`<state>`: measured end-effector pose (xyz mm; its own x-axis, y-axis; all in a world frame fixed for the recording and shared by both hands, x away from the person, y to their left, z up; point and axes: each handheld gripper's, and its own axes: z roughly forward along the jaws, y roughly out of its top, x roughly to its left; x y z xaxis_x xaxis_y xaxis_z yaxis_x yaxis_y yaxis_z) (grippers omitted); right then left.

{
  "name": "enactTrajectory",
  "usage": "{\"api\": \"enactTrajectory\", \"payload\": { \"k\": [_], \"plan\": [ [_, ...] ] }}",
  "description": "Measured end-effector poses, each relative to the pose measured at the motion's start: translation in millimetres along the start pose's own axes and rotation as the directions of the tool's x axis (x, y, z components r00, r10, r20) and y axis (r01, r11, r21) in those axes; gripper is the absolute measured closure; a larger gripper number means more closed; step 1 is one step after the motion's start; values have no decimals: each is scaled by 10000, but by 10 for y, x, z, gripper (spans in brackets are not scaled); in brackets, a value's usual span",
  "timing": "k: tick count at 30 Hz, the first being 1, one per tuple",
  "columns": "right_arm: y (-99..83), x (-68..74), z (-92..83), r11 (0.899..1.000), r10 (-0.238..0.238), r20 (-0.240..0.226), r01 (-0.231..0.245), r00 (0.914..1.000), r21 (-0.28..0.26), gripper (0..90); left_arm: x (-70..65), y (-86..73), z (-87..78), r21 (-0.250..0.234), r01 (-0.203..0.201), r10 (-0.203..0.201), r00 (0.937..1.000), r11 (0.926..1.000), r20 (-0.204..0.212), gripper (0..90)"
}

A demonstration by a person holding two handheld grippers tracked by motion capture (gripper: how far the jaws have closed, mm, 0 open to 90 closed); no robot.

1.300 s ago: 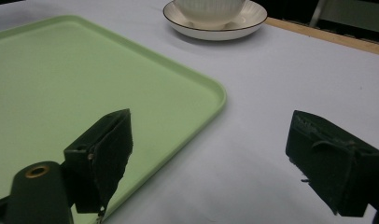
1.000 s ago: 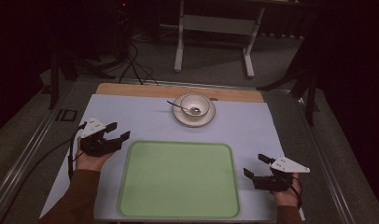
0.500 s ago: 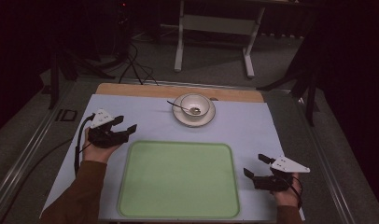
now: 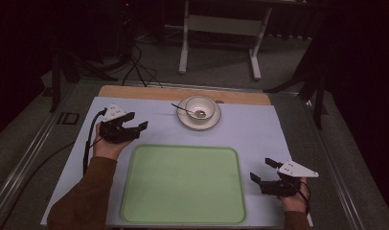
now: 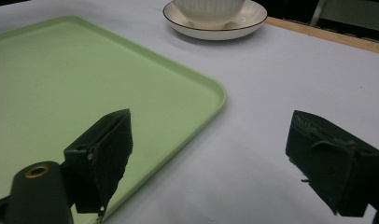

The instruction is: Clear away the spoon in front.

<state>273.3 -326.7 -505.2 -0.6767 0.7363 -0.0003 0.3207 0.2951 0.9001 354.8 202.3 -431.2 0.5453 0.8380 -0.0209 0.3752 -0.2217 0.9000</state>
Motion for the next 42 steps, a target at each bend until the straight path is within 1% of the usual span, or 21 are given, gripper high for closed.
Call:
{"api": "enactTrajectory", "payload": {
  "k": [4, 14, 24, 30, 32, 33, 37, 38, 39, 42],
  "plan": [
    [0, -1, 0, 10000, -2, 4, 2, 10000, 7, 144, 8, 51, 49, -20, 48, -48, 10000, 10000, 57, 366],
    [0, 0, -1, 10000, 1, -5, -1, 10000, 10, 144, -10, 164, 173, -1, -101, 101, 9999, 9999, 121, 376],
    [-2, -2, 2, 10000, 1, -29, -1, 10000, 26, 144, -15, 248, 349, 0, -91, 91, 9987, 10000, 509, 381],
    [-2, -3, 6, 10000, -1, -34, 1, 10000, 57, 144, -19, 331, 494, 72, 28, -33, 9980, 10000, 625, 384],
    [-2, -3, 7, 10000, -8, -42, 8, 10000, 60, 144, -26, 350, 525, 105, -8, 1, 9980, 9999, 631, 384],
    [-1, -2, 6, 10000, -9, -40, 9, 10000, 52, 144, -41, 379, 581, 136, -45, 36, 9980, 9999, 638, 384],
    [-1, -6, -3, 10000, 25, -43, -25, 10000, 4, 144, -66, 434, 687, 272, -115, 98, 9980, 9996, 617, 385],
    [-1, -6, -3, 10000, 25, -43, -25, 10000, 4, 144, -66, 434, 687, 272, -115, 98, 9980, 9996, 617, 386],
    [-1, -7, -4, 10000, 29, -51, -29, 10000, 2, 144, -74, 463, 743, 342, -143, 122, 9980, 9993, 625, 386],
    [0, -4, -2, 10000, 13, -70, -13, 10000, 0, 144, -73, 494, 818, 485, -197, 168, 9981, 9986, 586, 403]
  ]
}}
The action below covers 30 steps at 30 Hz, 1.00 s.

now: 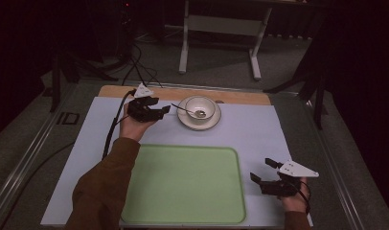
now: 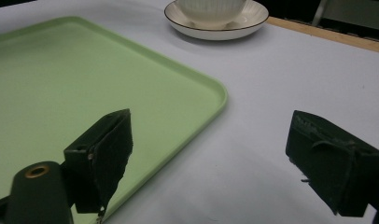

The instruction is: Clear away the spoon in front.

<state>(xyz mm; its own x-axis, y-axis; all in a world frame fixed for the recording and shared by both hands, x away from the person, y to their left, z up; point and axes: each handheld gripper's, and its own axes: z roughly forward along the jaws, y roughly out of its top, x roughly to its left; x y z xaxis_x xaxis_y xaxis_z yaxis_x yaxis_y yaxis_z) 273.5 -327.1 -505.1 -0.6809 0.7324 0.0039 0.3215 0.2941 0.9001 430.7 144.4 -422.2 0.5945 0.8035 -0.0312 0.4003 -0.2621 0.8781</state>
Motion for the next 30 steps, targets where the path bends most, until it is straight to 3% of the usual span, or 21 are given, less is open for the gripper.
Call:
{"api": "enactTrajectory", "payload": {
  "k": [8, 14, 15, 20, 26, 30],
  "plan": [
    [0, 0, 1, 10000, 10, -7, -10, 10000, 4, 144, 31, 47, 192, 330, 138, -142, 9998, 9994, 101, 466],
    [-1, -4, -1, 10000, 15, -23, -15, 10000, -22, 144, 60, 32, 401, 670, 503, -524, 9982, 9965, 301, 526],
    [-1, -4, -1, 10000, 17, -27, -17, 10000, -25, 144, 90, -2, 472, 856, 819, -855, 9955, 9930, 399, 526],
    [1, -4, -6, 10000, 28, -41, -28, 10000, -64, 144, 100, -46, 590, 1063, 1288, -1384, 9863, 9860, 892, 600],
    [2, -3, -8, 10000, 27, -49, -27, 10000, -70, 144, 61, -59, 629, 1137, 1205, -1331, 9850, 9862, 1101, 794],
    [3, -2, -10, 10000, 27, -40, -27, 10000, -73, 144, 19, -35, 592, 807, 915, -1009, 9875, 9925, 1209, 872]
  ]
}}
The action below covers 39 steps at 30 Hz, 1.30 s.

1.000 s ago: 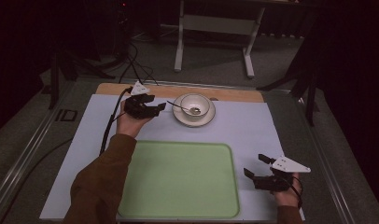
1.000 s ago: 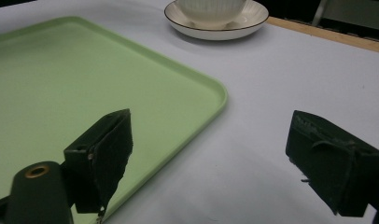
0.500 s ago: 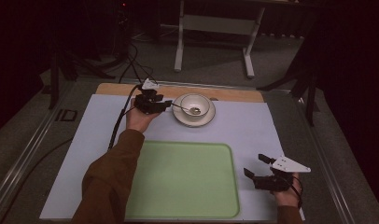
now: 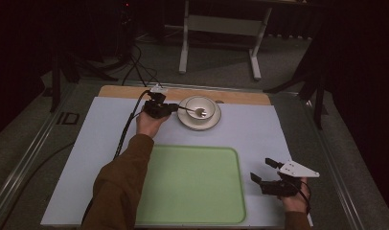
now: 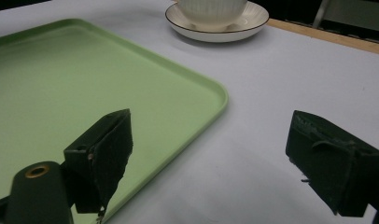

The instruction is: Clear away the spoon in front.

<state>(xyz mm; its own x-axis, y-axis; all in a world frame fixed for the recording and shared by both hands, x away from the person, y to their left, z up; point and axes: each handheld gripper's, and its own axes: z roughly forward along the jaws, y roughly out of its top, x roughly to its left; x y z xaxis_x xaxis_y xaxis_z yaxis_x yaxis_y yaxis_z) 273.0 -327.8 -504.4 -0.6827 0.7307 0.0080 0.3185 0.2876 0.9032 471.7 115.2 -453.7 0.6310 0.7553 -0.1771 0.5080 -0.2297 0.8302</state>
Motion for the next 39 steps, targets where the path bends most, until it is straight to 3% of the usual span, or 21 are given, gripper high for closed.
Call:
{"api": "enactTrajectory", "payload": {
  "k": [9, 18, 25, 33, 39],
  "plan": [
    [-1, 0, 3, 10000, -2, -4, 2, 10000, 53, 144, -88, 2, -42, -280, -627, 626, 9980, 9976, -65, 891],
    [-1, 1, 6, 10000, -8, 0, 8, 10000, 75, 144, -156, 48, -156, -813, -782, 769, 9968, 9936, -198, 891],
    [-1, 1, 5, 10000, -6, 6, 6, 10000, 78, 144, -178, 66, -315, -1419, -862, 832, 9962, 9861, -272, 891],
    [0, 4, 6, 10000, -14, 19, 14, 10000, 90, 144, -181, 84, -448, -1571, -989, 935, 9948, 9826, -413, 890],
    [-1, 5, 6, 10000, -19, 18, 19, 10000, 97, 144, -222, 115, -604, -1830, -1246, 1172, 9918, 9752, -510, 890]
  ]
}}
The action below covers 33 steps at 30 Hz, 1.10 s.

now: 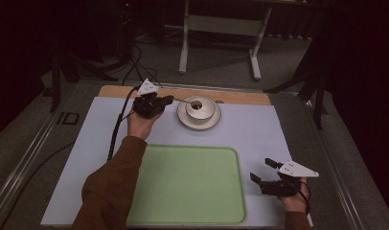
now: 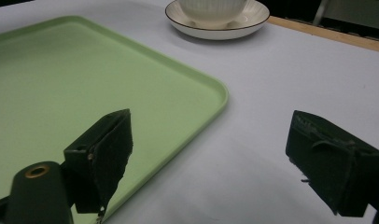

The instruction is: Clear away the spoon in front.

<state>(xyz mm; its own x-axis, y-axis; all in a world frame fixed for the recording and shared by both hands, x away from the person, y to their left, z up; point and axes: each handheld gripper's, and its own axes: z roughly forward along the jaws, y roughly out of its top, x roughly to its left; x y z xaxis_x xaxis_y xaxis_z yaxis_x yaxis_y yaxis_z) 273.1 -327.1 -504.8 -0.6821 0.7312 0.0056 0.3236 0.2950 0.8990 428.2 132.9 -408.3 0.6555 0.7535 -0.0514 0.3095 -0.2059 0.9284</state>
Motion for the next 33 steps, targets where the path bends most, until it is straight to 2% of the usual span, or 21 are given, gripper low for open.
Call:
{"api": "enactTrajectory", "payload": {
  "k": [6, 12, 13, 23, 33],
  "plan": [
    [1, 0, -2, 10000, -7, 5, 7, 10000, -24, 144, -17, 9, -125, -288, -80, 80, 10000, 9996, -2, 890],
    [0, 1, -1, 10000, -8, 14, 8, 10000, -21, 144, 7, -17, -214, -282, -58, 56, 9999, 9996, -83, 890],
    [0, 1, -1, 10000, -2, 20, 3, 10000, -14, 144, 33, -41, -294, -300, -52, 46, 9998, 9995, -194, 890],
    [-2, 1, 2, 10000, 1, 24, -1, 10000, 13, 144, 91, -158, -601, -398, -2, -17, 9989, 9992, -476, 890],
    [-6, 1, 4, 10000, 20, 38, -20, 10000, 29, 144, 64, -290, -862, -484, -122, 90, 9977, 9988, -670, 890]
  ]
}}
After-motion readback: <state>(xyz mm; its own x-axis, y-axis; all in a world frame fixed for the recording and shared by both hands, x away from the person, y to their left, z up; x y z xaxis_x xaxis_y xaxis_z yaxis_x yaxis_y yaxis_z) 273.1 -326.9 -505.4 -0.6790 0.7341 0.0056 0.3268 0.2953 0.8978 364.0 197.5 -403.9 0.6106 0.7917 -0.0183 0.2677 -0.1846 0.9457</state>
